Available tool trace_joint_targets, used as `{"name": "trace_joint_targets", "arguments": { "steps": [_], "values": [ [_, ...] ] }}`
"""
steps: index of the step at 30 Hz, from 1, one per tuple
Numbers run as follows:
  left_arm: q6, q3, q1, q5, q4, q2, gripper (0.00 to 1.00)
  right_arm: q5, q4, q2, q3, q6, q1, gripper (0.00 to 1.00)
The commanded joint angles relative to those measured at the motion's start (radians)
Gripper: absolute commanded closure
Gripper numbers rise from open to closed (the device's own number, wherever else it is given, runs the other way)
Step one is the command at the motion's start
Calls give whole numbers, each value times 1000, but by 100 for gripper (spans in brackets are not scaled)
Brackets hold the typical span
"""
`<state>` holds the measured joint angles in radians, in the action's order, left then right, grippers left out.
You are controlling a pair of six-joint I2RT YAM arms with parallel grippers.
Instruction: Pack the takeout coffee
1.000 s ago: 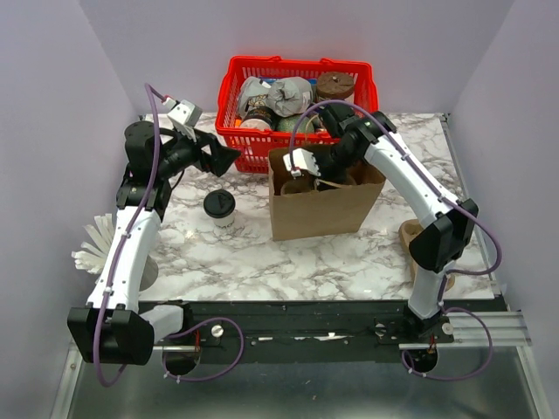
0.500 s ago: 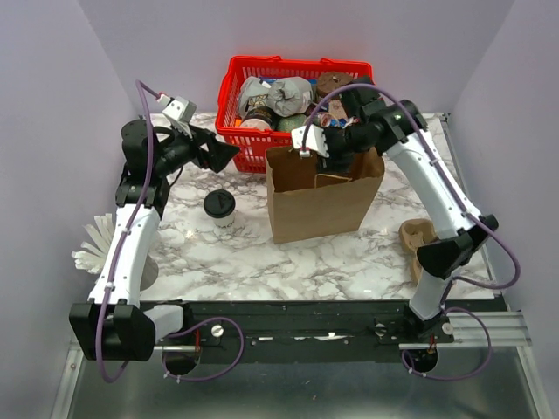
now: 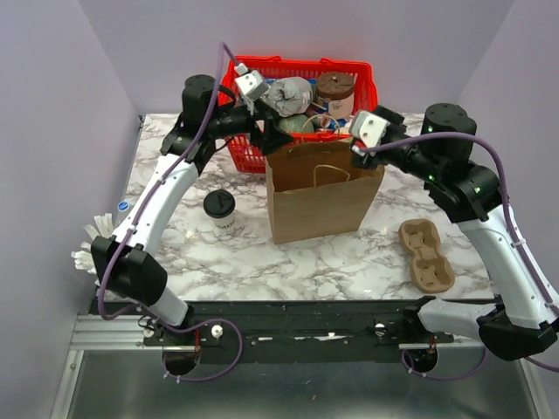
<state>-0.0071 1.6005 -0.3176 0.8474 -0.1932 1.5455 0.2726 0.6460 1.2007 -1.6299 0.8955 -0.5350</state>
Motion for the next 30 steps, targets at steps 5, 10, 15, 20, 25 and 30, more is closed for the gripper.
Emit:
{"name": "trace_joint_targets", "arguments": {
  "steps": [5,10,15,20,25,30],
  "values": [
    [245,81,-86,-47,-216,105,2,-164,-240,-17,88,-306,153,27],
    [298,108,-132,-125,-264,140,15,-130,-210,-23,137,-372,182,26],
    [348,160,-149,-27,-287,154,66,-131,-207,-50,192,-411,182,26],
    [436,234,-181,12,-411,183,100,-191,-215,-62,217,-443,194,26],
    [623,204,-262,-99,-449,70,100,-363,-290,-72,252,-555,265,27],
    [754,-95,-366,-191,-308,-134,100,-349,-286,-82,304,-641,354,28]
  ]
}}
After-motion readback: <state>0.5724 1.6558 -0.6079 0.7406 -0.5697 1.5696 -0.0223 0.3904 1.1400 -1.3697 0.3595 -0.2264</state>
